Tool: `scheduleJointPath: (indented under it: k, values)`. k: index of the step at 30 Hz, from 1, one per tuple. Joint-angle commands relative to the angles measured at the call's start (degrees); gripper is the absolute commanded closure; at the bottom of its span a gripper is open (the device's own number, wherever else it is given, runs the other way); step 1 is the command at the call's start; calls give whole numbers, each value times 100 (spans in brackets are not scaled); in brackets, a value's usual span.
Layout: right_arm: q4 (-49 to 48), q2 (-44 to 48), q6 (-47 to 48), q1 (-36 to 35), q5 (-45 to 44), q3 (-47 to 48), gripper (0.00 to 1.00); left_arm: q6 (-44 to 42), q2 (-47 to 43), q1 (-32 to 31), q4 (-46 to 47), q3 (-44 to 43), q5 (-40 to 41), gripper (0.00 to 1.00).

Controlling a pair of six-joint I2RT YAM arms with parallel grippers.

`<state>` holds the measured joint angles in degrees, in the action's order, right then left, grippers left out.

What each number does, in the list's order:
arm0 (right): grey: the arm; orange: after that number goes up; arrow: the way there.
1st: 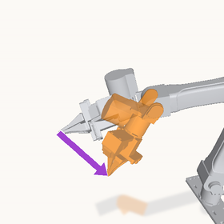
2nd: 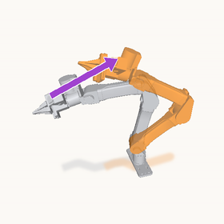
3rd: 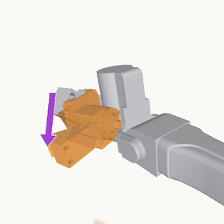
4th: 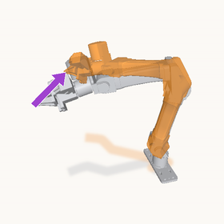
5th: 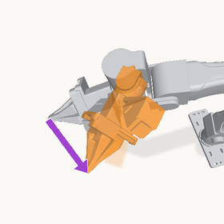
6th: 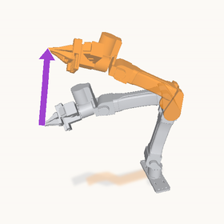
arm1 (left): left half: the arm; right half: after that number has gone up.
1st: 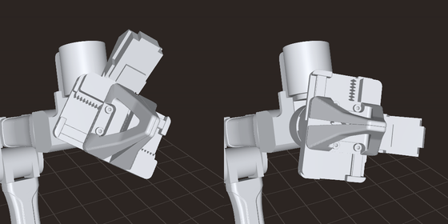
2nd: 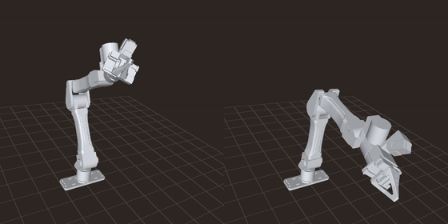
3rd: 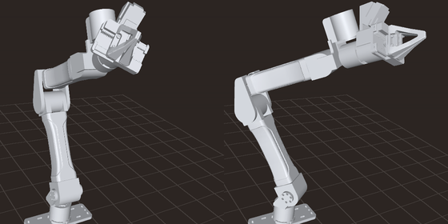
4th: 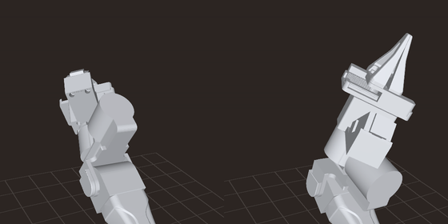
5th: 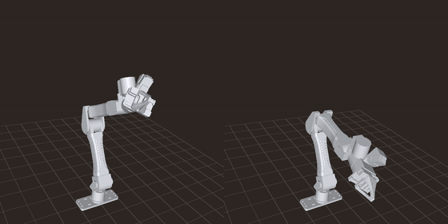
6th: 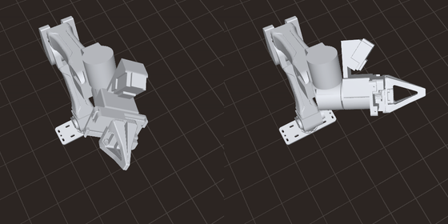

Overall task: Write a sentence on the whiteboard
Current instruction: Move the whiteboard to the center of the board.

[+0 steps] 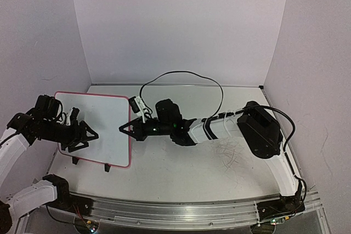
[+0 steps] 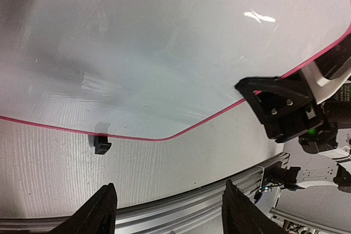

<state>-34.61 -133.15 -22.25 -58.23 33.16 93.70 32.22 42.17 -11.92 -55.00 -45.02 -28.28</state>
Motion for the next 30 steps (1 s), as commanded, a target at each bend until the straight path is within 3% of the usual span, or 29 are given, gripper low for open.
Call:
scheduleJointPath:
  k: [1, 12, 16, 21, 30]
  values:
    - [130, -241, 565, 668, -524, 268, 100, 442, 0, -277, 171, 162, 615, 34]
    - [590, -350, 963, 1371, 602, 502, 100, 1456, 1648, -2511, 2523, 707, 2251, 31]
    - [746, -345, 1065, 1501, 848, 500, 100, 1021, 2755, -2676, 2986, 435, 2692, 31]
    - [843, -301, 1120, 1593, 1103, 471, 100, 639, 3615, -2685, 3619, 306, 2685, 34]
    - [972, -239, 1127, 1674, 1330, 495, 100, 223, 4549, -2844, 4321, 82, 3261, 57]
